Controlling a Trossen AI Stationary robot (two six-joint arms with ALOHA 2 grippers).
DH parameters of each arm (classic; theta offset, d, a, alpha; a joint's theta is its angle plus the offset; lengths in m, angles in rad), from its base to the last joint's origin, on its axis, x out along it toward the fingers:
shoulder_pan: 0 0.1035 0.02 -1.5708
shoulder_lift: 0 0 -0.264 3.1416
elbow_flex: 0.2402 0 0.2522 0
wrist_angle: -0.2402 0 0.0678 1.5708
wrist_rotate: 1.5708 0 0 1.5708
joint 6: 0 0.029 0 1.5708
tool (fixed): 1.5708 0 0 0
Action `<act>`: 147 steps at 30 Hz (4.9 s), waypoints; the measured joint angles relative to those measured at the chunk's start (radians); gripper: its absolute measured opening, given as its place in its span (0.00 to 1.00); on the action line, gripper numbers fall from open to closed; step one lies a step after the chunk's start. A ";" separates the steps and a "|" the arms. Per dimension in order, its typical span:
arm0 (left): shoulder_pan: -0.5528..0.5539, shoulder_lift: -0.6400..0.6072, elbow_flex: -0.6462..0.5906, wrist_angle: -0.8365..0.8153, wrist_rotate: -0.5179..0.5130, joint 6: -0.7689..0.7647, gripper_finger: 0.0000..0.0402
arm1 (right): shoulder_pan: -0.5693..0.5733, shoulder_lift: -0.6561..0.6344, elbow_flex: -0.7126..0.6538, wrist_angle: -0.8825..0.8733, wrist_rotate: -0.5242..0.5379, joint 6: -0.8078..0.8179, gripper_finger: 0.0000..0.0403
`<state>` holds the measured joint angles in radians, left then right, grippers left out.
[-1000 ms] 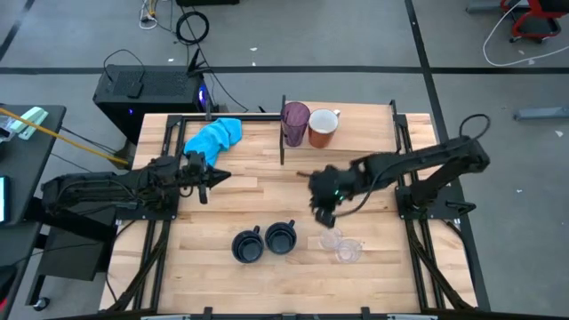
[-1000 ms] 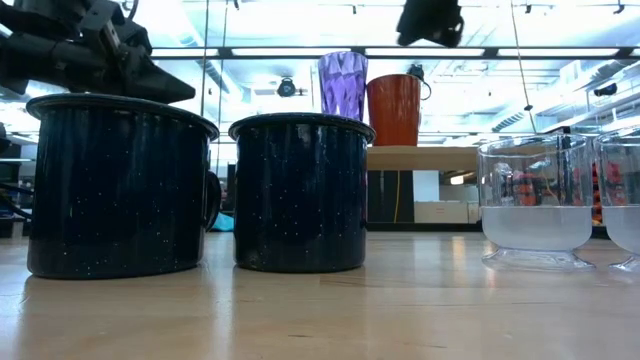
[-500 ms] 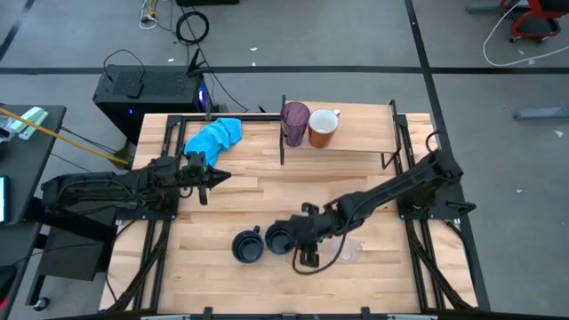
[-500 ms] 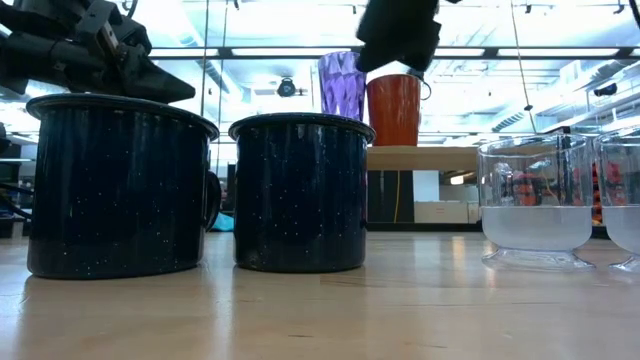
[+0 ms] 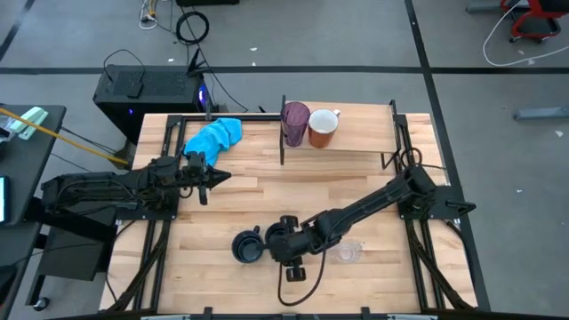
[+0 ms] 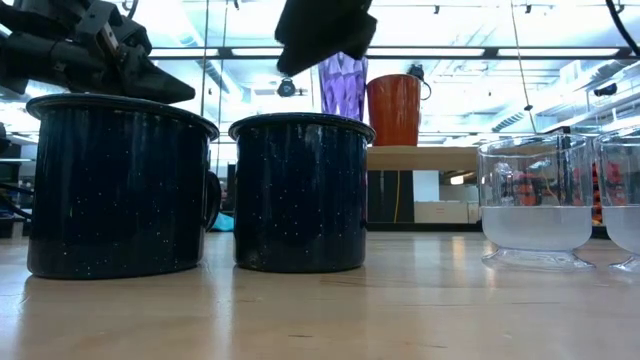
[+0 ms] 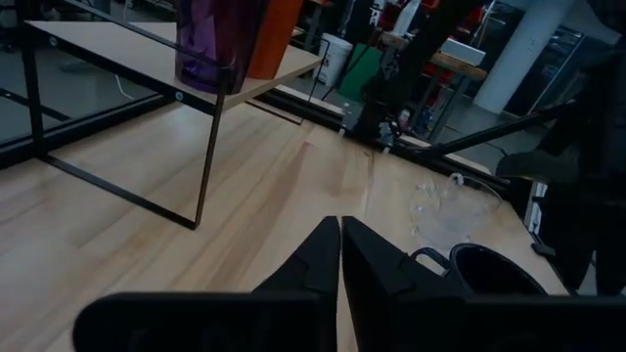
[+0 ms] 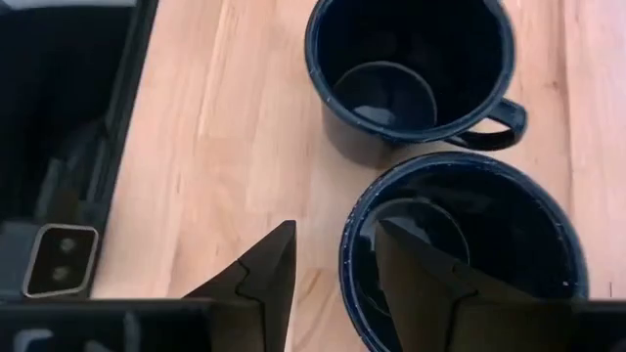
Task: Stack small to large cups/mugs on shelf
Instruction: Put the right black mug on the shelf
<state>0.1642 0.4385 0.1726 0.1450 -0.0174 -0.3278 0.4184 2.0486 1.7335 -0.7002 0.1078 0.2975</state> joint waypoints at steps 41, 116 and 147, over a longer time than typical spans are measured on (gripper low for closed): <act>0.000 0.000 0.000 -0.003 0.000 0.001 0.03 | -0.029 0.005 -0.150 0.087 0.026 -0.083 0.18; 0.000 0.000 0.000 -0.024 -0.011 0.009 0.03 | -0.148 -0.681 -0.381 -0.731 0.530 -0.232 0.06; 0.000 0.000 0.000 -0.024 -0.012 0.025 0.06 | -0.529 -0.826 -0.515 -0.489 0.436 -0.563 0.07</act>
<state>0.1639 0.4388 0.1726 0.1211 -0.0291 -0.3023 -0.1106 1.2222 1.2187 -1.1887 0.5433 -0.2660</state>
